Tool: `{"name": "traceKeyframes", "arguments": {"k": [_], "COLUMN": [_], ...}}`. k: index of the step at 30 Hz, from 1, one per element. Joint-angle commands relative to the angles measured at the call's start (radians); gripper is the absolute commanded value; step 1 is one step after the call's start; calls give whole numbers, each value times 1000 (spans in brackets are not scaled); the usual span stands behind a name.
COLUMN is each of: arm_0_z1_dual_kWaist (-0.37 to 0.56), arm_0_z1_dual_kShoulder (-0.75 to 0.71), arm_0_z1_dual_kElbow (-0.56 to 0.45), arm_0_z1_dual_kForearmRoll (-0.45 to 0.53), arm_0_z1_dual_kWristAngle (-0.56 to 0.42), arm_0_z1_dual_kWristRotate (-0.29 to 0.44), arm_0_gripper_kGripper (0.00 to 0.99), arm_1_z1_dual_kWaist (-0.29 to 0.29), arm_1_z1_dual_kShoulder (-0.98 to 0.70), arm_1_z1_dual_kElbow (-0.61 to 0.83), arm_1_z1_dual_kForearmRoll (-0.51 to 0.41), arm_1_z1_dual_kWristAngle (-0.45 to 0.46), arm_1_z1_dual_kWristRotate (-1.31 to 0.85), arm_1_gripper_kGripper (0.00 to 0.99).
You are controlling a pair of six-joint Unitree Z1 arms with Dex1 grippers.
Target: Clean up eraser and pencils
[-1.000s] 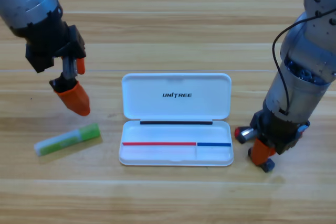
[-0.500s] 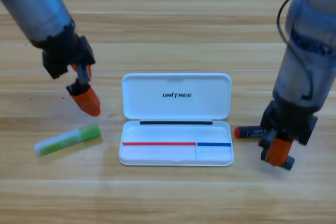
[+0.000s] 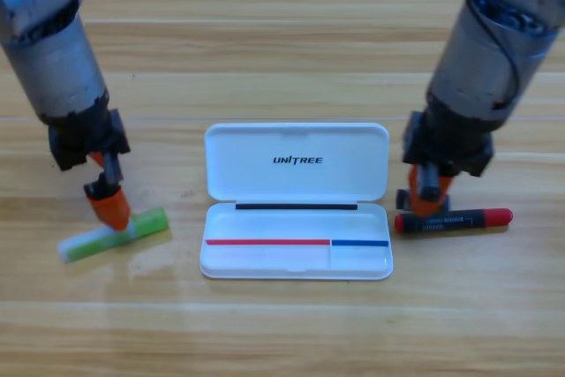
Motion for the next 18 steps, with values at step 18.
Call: {"name": "traceKeyframes", "arguments": {"k": [18], "arm_0_z1_dual_kWaist": [18], "arm_0_z1_dual_kShoulder": [43], "arm_0_z1_dual_kElbow": [182], "arm_0_z1_dual_kForearmRoll": [-155], "arm_0_z1_dual_kWristAngle": [-1], "arm_0_z1_dual_kWristRotate": [2], "arm_0_gripper_kGripper": [957], "arm_1_z1_dual_kWaist": [117], "arm_1_z1_dual_kShoulder": [227], "arm_1_z1_dual_kElbow": [-91], "arm_1_z1_dual_kForearmRoll": [10], "arm_1_z1_dual_kWristAngle": [-5], "arm_1_z1_dual_kWristRotate": [-8], "arm_1_gripper_kGripper": [0]}}
